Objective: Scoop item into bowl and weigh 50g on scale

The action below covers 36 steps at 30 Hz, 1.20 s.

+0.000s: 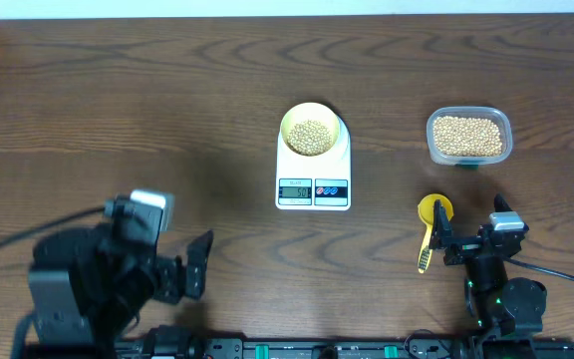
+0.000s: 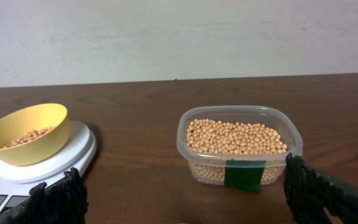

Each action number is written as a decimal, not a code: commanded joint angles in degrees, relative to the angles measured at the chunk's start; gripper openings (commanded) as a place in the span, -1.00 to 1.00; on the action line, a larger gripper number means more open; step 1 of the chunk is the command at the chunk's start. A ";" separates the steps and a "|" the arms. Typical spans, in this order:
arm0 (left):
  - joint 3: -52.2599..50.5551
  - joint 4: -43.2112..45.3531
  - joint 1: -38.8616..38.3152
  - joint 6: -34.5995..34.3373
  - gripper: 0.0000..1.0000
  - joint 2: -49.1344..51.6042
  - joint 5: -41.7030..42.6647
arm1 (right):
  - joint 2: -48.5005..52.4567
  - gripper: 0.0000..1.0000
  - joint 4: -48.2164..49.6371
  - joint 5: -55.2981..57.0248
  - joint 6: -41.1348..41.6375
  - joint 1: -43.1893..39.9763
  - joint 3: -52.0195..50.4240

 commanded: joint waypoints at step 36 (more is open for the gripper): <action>-54.97 51.25 0.28 -4.98 0.97 -37.83 -2.73 | -0.31 0.99 -0.09 0.48 0.39 -0.15 -0.28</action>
